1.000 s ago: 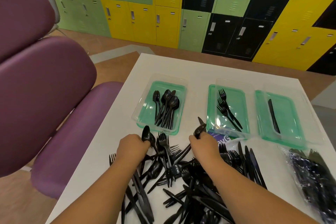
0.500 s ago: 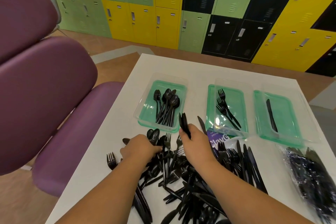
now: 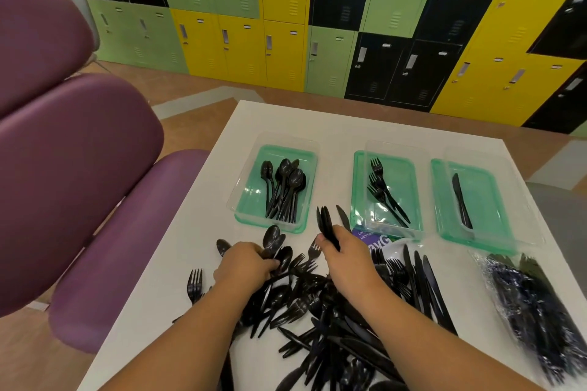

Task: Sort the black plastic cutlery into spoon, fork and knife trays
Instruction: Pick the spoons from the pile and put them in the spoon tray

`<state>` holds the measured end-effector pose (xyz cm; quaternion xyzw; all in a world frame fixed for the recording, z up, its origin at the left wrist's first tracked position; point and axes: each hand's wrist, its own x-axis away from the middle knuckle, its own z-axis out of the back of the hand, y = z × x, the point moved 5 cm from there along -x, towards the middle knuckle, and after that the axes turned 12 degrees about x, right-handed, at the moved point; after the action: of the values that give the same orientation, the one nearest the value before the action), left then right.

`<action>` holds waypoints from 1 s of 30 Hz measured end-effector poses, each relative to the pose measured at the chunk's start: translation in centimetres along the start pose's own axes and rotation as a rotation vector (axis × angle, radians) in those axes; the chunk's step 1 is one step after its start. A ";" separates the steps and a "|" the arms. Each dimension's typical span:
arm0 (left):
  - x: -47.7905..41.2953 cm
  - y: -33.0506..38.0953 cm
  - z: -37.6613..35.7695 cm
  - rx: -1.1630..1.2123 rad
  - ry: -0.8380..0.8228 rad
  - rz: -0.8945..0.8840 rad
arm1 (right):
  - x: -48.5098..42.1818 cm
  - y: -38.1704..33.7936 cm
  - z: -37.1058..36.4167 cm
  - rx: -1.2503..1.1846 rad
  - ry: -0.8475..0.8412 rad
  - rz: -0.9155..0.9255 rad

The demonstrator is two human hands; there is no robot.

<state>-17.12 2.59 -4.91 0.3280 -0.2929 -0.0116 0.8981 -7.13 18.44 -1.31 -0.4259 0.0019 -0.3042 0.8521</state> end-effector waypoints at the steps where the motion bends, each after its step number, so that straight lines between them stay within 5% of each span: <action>1: 0.3 0.0 0.4 0.052 0.021 -0.035 | 0.0 0.1 -0.1 -0.014 -0.013 -0.006; 11: 2.2 0.1 -0.1 0.587 0.003 -0.086 | 0.8 0.4 -4.0 -0.411 -0.182 -0.255; 30: 3.5 2.5 0.0 0.548 -0.002 -0.210 | 0.3 2.0 -2.7 -0.468 0.026 -0.338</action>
<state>-14.68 3.83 -1.60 0.5870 -0.2506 -0.0251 0.7694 -6.53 17.19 -4.44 -0.6012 0.0118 -0.4388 0.6678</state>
